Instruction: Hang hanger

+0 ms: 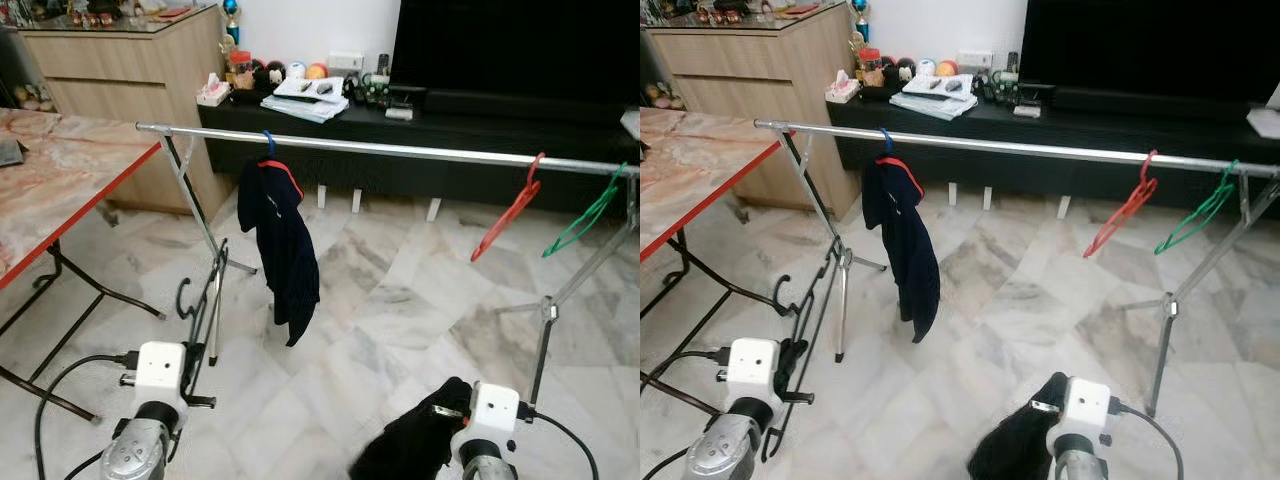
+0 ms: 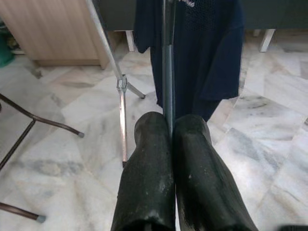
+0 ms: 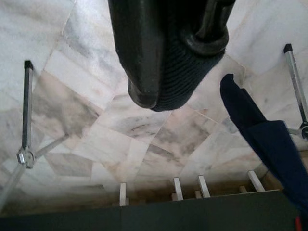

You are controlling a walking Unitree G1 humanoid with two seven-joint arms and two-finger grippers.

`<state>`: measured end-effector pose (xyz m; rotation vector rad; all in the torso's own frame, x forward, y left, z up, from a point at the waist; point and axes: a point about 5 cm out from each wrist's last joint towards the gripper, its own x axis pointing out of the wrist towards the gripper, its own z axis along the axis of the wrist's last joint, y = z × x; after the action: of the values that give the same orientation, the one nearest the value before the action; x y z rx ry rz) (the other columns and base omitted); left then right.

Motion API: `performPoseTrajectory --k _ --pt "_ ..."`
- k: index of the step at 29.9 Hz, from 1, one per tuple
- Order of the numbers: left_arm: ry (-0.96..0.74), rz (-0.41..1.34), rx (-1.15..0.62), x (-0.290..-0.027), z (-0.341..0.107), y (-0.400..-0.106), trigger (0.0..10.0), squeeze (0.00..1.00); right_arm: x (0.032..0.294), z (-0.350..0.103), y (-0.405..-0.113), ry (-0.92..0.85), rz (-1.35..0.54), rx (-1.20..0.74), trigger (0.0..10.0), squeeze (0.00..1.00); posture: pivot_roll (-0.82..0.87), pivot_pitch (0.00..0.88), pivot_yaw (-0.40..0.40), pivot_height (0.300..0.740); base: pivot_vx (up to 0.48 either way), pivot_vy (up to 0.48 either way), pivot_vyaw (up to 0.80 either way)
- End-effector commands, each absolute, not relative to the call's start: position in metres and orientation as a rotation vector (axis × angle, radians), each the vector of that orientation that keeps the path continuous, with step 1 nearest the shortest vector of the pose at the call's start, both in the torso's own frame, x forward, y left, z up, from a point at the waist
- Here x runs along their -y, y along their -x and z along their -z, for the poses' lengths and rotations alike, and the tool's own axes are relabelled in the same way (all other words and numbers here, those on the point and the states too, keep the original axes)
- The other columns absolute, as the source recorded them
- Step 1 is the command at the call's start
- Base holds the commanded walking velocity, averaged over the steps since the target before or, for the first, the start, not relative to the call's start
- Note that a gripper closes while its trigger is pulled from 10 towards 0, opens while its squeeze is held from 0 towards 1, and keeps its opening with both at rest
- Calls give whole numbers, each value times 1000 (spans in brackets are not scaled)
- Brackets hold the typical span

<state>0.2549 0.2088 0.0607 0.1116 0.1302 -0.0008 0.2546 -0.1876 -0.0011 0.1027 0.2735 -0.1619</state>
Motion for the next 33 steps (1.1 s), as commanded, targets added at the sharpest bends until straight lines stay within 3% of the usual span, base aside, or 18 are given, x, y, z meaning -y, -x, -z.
performPoseTrajectory --k 1,15,26,33 --pt "-104 29 -123 -205 -62 -255 10000 0 189 -2 -257 -102 167 -255 10000 0 42 44 2 740 0 0 0" --pt "-171 44 -282 -209 -29 -249 10000 0 190 -1 -258 -102 170 -260 10000 0 47 43 -2 740 0 0 0" --pt "-132 56 -216 -204 -38 -249 10000 0 190 -2 -259 -102 173 -257 10000 0 49 45 -2 740 0 0 0" --pt "-136 55 -202 -205 -39 -250 10000 0 192 -2 -260 -116 198 -256 10000 0 52 45 0 740 -251 0 0"
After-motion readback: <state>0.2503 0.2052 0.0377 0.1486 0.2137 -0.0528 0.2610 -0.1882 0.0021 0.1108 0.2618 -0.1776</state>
